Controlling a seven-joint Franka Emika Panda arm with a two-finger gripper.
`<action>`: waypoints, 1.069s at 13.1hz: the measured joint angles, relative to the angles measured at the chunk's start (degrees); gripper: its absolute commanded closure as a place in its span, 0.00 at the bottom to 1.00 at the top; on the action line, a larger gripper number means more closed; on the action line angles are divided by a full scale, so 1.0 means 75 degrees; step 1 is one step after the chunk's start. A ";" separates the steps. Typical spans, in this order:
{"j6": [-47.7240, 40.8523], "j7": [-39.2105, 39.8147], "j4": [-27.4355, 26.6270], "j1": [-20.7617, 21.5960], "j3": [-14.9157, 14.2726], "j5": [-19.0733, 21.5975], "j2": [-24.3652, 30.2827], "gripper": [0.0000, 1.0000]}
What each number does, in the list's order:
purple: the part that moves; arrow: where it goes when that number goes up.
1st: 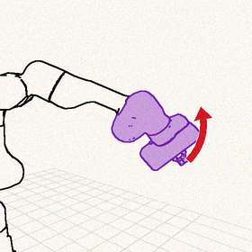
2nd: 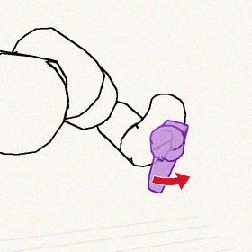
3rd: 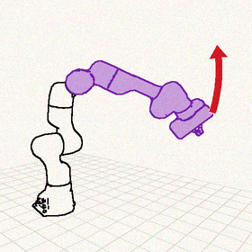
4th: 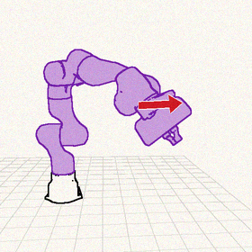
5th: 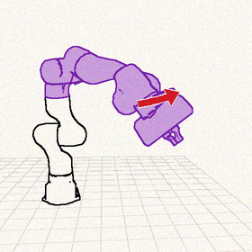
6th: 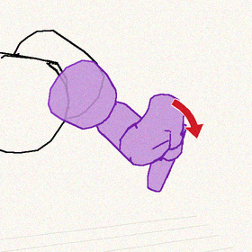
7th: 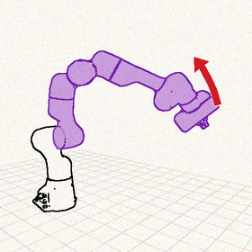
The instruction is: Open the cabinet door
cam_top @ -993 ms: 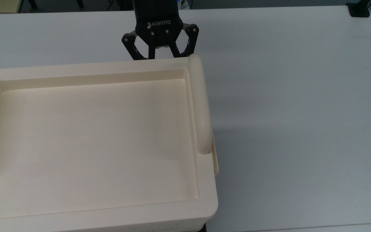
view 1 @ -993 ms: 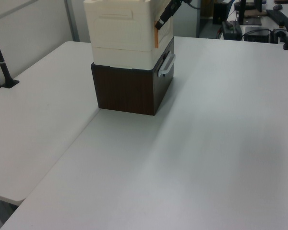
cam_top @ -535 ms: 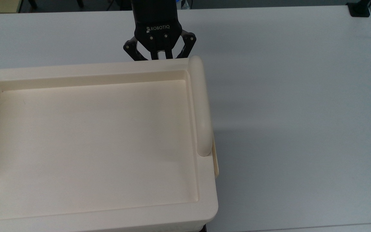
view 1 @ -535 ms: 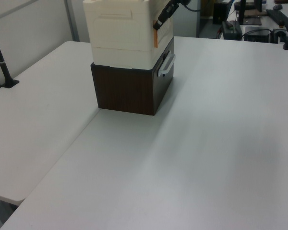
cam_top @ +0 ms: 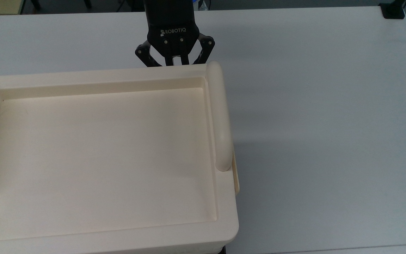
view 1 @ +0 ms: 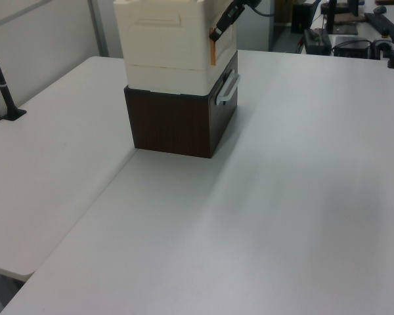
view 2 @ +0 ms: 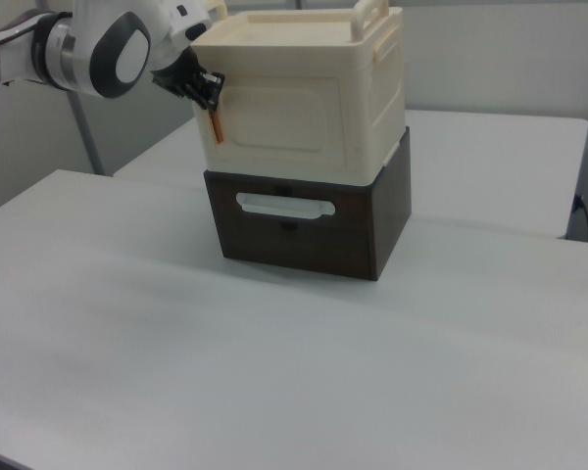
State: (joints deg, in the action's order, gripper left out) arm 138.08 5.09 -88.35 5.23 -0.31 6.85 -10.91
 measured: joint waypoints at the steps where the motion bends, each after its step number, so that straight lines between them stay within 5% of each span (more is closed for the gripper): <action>1: -0.0003 0.0000 0.0000 -0.0007 0.0002 0.0000 0.0001 1.00; 5: -0.0163 0.0000 -0.0009 -0.0052 0.0034 0.0001 0.0053 1.00; 10: -0.1766 0.0431 0.0051 -0.0238 0.0050 0.0004 0.0488 0.99; 14: -0.3023 0.0964 0.0006 -0.0517 0.0066 0.0026 0.0862 0.86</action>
State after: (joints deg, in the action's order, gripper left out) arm 115.41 12.32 -88.31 1.35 0.19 7.04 -4.45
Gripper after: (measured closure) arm 0.850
